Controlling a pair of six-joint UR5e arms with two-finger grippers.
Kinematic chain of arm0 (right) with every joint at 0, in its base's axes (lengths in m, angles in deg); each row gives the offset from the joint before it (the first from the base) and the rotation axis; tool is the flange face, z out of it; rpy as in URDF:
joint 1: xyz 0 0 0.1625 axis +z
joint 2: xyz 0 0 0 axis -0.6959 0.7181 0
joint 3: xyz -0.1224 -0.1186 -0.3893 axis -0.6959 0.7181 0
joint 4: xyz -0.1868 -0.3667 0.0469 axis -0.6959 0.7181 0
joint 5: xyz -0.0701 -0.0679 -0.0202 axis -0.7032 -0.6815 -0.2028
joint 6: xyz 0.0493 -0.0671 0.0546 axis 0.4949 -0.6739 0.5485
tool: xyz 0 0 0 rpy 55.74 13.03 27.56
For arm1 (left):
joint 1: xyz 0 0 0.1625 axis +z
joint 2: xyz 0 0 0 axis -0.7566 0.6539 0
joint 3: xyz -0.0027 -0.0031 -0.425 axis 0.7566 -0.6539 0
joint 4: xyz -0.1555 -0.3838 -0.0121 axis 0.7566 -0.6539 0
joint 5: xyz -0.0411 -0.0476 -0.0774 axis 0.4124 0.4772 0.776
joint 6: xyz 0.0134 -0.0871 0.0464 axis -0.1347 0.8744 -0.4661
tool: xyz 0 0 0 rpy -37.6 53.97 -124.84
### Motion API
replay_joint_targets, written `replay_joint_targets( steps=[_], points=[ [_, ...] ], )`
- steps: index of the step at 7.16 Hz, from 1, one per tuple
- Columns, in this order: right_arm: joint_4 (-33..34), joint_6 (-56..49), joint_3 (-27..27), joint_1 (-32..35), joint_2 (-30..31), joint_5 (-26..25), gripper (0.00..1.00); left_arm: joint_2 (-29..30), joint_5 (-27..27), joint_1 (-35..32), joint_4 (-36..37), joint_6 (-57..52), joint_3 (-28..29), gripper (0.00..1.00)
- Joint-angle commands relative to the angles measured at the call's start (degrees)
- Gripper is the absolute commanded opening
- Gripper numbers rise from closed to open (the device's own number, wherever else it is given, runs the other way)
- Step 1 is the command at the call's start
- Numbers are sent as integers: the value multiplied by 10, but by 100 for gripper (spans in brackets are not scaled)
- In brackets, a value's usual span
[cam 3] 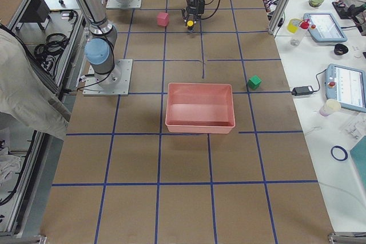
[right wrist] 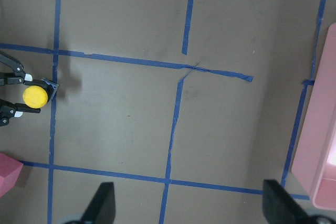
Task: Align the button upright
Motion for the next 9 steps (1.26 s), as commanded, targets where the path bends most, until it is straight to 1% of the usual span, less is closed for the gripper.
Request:
replay_joint_targets(
  steps=[1, 2, 3, 4, 5, 6, 7, 8, 9],
  points=[
    [0, -1, 0, -1, 0, 7, 100, -12, -1, 3, -1, 6, 5, 100],
    [0, 0, -1, 0, 0, 8, 100, -22, -4, 15, 1, 3, 10, 100],
    [-1, 0, 0, 0, 0, 8, 100, -35, -36, 22, 0, 2, 22, 100],
    [-1, -1, 0, -1, 0, 8, 100, -52, -123, 24, -4, -5, 52, 100],
    [-1, -1, 0, -1, 0, 8, 100, -63, -146, 26, -37, -52, 84, 100],
    [-1, -1, 0, -1, 0, 7, 100, -77, -266, 29, -80, -141, 111, 100],
    [-1, -1, 0, -1, 0, 7, 100, -89, -317, 39, -133, -231, 133, 100],
    [-1, -1, 0, -1, 0, 7, 100, -103, -371, 47, -171, -297, 147, 100],
    [-1, -1, -1, -1, 0, 7, 100, -112, -400, 47, -173, -370, 150, 100]
  ],
)
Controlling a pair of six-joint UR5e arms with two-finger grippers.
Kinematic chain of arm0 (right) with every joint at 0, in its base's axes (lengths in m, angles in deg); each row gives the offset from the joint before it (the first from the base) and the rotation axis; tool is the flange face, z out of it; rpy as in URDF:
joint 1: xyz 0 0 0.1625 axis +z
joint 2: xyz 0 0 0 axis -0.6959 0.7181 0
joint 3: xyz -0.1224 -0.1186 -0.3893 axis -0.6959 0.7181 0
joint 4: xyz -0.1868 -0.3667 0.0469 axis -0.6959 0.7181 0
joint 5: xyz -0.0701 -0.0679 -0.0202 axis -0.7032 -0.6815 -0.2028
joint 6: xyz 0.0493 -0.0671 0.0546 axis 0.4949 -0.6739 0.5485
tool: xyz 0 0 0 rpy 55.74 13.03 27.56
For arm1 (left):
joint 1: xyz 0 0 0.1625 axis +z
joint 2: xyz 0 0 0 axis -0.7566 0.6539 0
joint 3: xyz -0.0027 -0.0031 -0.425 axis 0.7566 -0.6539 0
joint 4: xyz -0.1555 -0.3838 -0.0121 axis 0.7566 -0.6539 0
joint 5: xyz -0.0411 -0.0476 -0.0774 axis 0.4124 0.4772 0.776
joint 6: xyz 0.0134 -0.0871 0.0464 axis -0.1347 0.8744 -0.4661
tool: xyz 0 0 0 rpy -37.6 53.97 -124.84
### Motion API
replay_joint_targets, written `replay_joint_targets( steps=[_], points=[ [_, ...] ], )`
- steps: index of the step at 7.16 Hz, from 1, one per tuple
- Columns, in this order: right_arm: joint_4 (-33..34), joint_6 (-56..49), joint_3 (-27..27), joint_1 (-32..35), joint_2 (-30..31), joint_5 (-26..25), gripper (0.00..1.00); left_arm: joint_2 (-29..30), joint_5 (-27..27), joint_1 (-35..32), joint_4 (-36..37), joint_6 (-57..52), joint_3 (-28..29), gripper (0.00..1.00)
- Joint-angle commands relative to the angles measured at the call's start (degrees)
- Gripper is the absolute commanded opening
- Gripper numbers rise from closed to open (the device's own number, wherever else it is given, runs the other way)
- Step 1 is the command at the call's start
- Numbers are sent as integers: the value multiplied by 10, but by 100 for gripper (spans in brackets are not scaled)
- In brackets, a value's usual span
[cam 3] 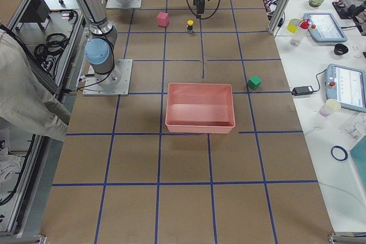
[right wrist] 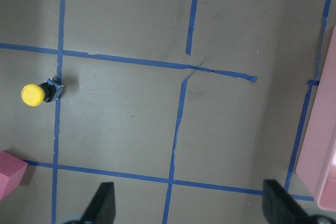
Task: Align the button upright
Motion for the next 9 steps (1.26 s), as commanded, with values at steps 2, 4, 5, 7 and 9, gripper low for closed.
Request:
replay_joint_targets(
  steps=[2, 4, 5, 7, 9],
  points=[
    [0, -1, 0, 0, 0, 0, 100, -54, -48, -1, -18, -182, 27, 100],
    [0, 0, 0, 0, 0, 0, 100, -89, -80, 3, -21, -350, 22, 100],
    [0, -1, 0, 0, 0, 0, 100, -107, -83, 3, -23, -360, 26, 100],
    [0, -1, 0, 0, 1, -4, 100, -148, -89, 8, -129, -426, 48, 100],
    [0, -1, 0, 0, 1, -4, 100, -163, -116, 23, -211, -518, 58, 100]
  ],
)
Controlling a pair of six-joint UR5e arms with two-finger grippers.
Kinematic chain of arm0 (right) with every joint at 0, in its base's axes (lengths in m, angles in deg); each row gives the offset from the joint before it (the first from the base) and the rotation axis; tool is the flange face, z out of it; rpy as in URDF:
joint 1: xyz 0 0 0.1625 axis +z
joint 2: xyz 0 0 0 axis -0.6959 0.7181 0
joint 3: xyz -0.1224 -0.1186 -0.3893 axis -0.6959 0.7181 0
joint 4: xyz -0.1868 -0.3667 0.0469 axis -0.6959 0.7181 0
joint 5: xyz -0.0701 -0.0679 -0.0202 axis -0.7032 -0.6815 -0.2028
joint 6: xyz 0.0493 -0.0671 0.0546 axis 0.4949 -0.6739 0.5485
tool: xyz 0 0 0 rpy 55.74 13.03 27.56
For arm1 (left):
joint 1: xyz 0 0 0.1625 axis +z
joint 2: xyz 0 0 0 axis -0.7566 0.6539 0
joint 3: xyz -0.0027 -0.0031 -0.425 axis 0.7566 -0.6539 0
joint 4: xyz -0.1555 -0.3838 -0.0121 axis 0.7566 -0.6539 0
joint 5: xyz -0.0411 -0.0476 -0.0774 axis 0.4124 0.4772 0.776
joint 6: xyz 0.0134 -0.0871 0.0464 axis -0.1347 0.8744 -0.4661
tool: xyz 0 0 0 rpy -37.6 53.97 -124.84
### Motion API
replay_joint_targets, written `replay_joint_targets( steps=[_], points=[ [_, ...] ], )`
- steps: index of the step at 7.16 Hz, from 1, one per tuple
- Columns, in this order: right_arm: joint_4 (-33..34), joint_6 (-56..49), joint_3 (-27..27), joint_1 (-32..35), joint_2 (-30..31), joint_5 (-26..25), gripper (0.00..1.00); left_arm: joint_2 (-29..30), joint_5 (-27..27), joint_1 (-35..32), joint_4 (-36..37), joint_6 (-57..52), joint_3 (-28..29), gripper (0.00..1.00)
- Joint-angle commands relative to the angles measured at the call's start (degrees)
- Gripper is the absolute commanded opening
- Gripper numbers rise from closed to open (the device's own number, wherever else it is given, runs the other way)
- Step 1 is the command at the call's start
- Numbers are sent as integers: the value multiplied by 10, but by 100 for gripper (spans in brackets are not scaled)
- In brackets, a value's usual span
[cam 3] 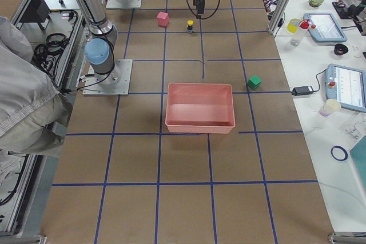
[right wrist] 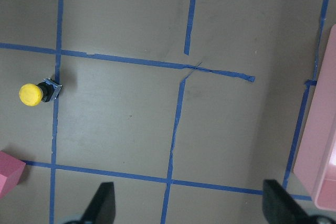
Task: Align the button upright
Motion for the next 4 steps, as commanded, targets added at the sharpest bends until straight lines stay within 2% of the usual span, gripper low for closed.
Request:
replay_joint_targets(
  steps=[1, 4],
  points=[
    [0, 0, 0, 0, 0, -1, 100, -18, -10, 8, -75, -46, 7, 100],
    [0, 1, 0, 1, 0, 1, 100, -36, -11, 8, -108, -45, 9, 100]
  ],
)
